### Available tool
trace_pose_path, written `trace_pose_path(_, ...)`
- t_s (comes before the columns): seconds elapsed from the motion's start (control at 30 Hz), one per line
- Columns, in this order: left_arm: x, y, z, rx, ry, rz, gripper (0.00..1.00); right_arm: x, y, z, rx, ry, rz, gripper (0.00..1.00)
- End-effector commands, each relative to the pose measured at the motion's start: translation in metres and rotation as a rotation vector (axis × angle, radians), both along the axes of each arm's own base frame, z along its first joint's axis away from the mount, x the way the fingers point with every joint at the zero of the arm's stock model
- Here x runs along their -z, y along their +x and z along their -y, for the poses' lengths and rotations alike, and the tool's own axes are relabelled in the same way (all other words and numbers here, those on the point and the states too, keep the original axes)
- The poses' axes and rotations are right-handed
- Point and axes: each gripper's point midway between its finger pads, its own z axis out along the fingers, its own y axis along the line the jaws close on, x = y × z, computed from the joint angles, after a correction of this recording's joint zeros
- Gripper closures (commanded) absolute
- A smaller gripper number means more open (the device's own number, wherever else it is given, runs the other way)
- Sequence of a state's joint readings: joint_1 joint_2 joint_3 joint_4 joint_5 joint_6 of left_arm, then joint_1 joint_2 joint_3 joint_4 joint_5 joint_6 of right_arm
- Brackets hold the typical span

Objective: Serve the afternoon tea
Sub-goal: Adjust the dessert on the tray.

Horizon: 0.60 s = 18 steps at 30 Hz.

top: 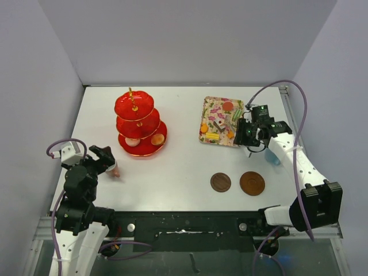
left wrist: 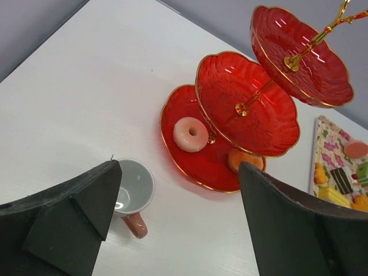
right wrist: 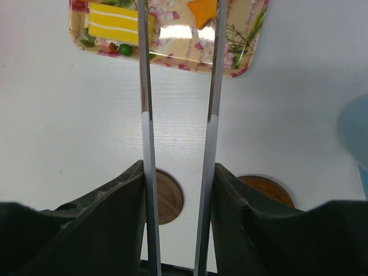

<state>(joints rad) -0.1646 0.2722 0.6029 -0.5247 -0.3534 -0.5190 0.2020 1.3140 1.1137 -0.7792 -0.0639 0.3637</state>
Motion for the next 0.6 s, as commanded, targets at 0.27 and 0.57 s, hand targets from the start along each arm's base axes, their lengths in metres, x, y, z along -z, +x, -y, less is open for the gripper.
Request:
trace_pose_path(0.27,-0.016,0.006,0.005,0.025,-0.005,0.067,0.18,-0.033,0.076,0.013,0.086,-0.011,0.134,0.58)
trace_pose_path(0.57,-0.016,0.005,0.006,0.028,-0.004,0.065,0.18,-0.034,0.138,0.012,0.121,0.004,0.143,0.57)
